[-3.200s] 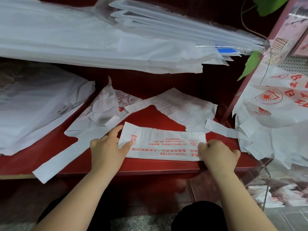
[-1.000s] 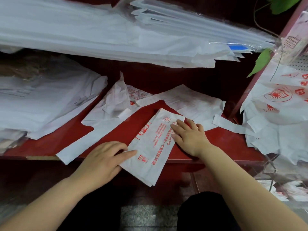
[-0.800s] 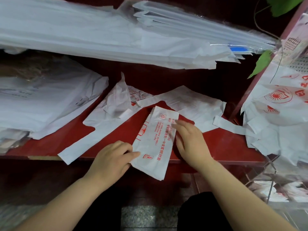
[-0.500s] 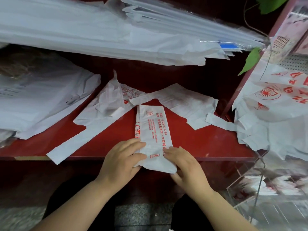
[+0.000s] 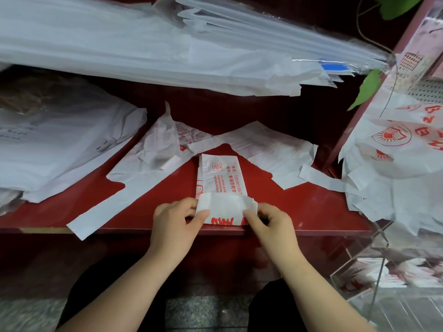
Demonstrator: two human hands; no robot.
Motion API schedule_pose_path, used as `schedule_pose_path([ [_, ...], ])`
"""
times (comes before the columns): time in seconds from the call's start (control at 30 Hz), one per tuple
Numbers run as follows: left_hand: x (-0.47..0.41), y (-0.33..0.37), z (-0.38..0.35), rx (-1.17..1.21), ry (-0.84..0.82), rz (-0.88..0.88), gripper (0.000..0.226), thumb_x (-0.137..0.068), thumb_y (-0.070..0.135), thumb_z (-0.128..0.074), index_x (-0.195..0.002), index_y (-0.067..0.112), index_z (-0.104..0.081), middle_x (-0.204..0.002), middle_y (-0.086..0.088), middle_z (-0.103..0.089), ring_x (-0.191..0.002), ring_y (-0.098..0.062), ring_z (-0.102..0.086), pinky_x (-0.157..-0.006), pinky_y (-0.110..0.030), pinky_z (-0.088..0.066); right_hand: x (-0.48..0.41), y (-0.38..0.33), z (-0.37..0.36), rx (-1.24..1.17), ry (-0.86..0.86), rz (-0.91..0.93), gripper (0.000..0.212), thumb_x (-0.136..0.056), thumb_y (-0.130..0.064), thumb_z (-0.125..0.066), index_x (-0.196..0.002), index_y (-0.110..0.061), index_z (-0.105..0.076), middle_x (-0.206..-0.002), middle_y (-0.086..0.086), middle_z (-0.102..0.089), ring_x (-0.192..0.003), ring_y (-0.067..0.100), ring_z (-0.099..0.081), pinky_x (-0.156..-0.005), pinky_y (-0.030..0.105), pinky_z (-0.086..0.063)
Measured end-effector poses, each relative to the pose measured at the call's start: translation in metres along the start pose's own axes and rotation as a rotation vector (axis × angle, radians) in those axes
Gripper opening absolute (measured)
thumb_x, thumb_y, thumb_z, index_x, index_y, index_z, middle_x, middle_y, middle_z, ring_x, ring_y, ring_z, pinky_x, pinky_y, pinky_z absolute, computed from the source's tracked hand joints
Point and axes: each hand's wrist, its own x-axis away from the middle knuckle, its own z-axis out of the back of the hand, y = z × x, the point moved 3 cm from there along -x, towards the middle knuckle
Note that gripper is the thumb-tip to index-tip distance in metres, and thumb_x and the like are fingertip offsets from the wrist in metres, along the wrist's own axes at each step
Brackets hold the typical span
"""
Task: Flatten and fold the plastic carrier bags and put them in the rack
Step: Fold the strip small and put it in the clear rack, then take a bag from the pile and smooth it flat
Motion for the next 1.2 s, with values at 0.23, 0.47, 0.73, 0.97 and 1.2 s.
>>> schedule_pose_path([
  [0.23, -0.004, 0.015, -0.001, -0.257, 0.188, -0.027, 0.028, -0.081, 0.027, -0.068, -0.104, 0.014, -0.065, -0.075, 0.002, -0.068, -0.080, -0.018, -0.058, -0.072, -0.020, -0.013, -0.021, -0.009, -0.007, 0.239, -0.073, -0.094, 0.029, -0.088, -0.027, -0.053, -0.077, -0.003, -0.065, -0.074, 0.012, -0.065, -0.069, 0.032, -0.055, -0.056, 0.029, -0.031],
  [0.47, -0.009, 0.012, -0.005, -0.436, 0.120, -0.113, 0.045, -0.066, 0.024, -0.081, -0.105, 0.008, -0.064, -0.056, 0.002, -0.059, -0.060, -0.024, -0.057, -0.070, -0.033, -0.030, -0.028, -0.019, -0.009, 0.472, -0.072, -0.140, 0.026, -0.090, -0.036, -0.050, -0.108, -0.019, -0.058, -0.095, -0.004, -0.066, -0.072, 0.016, -0.052, -0.064, 0.024, -0.033],
  [0.73, -0.012, 0.007, -0.008, -0.475, -0.003, -0.530, 0.034, -0.069, 0.006, -0.067, -0.102, 0.013, -0.068, -0.104, -0.005, -0.069, -0.103, -0.025, -0.062, -0.093, -0.033, -0.040, -0.020, -0.006, -0.011, 0.423, 0.088, 0.309, 0.016, -0.075, -0.016, -0.061, -0.089, -0.009, -0.063, -0.101, 0.008, -0.063, -0.079, 0.025, -0.057, -0.065, 0.033, -0.050],
  [0.97, 0.004, -0.003, 0.000, -0.565, -0.314, -0.631, 0.067, -0.089, 0.063, -0.019, -0.110, 0.020, -0.066, -0.113, 0.005, -0.066, -0.110, -0.006, -0.051, -0.099, -0.027, -0.027, -0.003, 0.005, -0.002, 0.433, -0.173, 0.528, 0.054, -0.096, -0.045, -0.031, -0.092, -0.009, -0.071, -0.103, 0.006, -0.070, -0.098, 0.023, -0.064, -0.085, 0.037, -0.051],
  [1.2, 0.013, -0.011, 0.002, -0.406, -0.040, -0.710, 0.035, -0.055, 0.010, -0.077, -0.090, 0.010, -0.074, -0.094, -0.002, -0.072, -0.093, -0.011, -0.060, -0.088, -0.025, -0.037, 0.013, 0.020, 0.011, 0.518, -0.263, 0.621, 0.051, -0.076, -0.047, -0.049, -0.118, -0.019, -0.046, -0.119, 0.003, -0.063, -0.115, 0.012, -0.045, -0.101, 0.031, -0.037],
])
